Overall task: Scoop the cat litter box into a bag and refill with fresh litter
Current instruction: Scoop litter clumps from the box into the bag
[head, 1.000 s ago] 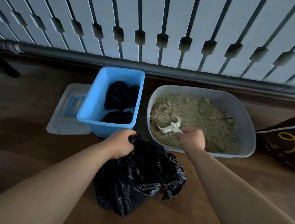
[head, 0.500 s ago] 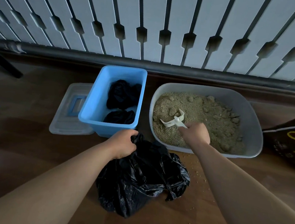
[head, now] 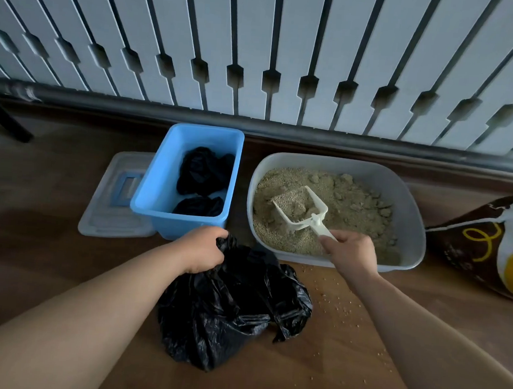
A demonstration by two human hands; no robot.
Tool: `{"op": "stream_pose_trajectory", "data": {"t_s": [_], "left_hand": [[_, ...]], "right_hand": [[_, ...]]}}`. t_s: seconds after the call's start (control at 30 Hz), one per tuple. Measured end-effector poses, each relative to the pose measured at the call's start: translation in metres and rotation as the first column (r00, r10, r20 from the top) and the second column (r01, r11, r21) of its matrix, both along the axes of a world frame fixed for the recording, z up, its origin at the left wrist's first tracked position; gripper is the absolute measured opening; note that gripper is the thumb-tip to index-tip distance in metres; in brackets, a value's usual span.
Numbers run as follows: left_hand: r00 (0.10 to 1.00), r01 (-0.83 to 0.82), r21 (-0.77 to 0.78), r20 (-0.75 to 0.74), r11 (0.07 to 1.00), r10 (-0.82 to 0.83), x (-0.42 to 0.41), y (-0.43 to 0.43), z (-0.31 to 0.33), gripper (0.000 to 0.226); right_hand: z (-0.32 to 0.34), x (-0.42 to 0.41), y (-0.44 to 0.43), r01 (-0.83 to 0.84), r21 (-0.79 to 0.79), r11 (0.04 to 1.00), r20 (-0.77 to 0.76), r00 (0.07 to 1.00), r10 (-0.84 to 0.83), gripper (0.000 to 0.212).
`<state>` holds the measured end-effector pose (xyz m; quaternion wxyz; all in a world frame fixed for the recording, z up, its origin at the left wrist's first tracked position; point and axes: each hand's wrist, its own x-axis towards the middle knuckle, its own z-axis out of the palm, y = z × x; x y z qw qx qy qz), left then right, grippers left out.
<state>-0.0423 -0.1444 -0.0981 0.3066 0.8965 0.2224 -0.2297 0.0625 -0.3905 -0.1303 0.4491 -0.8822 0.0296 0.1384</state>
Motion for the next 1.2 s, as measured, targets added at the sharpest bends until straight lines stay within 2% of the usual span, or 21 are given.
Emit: {"op": "stream_pose_trajectory", "data": {"t_s": [0.57, 0.7, 0.9, 1.03, 1.2], "left_hand": [[0.994, 0.094, 0.034, -0.068, 0.995, -0.091, -0.017, 0.007, 0.014, 0.076], [0.994, 0.092, 0.034, -0.062, 0.995, -0.089, -0.018, 0.010, 0.016, 0.079], [0.994, 0.092, 0.024, -0.064, 0.995, -0.091, -0.021, 0.012, 0.021, 0.086], [0.993, 0.084, -0.002, -0.078, 0.996, -0.084, -0.025, 0.011, 0.024, 0.086], [0.995, 0.057, -0.011, -0.083, 0.998, -0.058, -0.029, 0.011, 0.027, 0.088]], "right_hand": [[0.022, -0.032, -0.021, -0.009, -0.020, 1.000, -0.006, 1.000, 0.009, 0.008], [0.025, -0.036, -0.022, -0.024, -0.029, 0.999, -0.008, 1.000, 0.023, 0.015], [0.028, -0.040, -0.023, -0.027, -0.049, 0.998, -0.018, 0.999, 0.026, 0.006], [0.040, -0.043, -0.023, -0.037, 0.058, 0.998, -0.040, 0.998, 0.039, 0.003], [0.060, -0.053, -0.022, -0.155, 0.155, 0.976, -0.073, 0.983, 0.168, 0.006]]}}
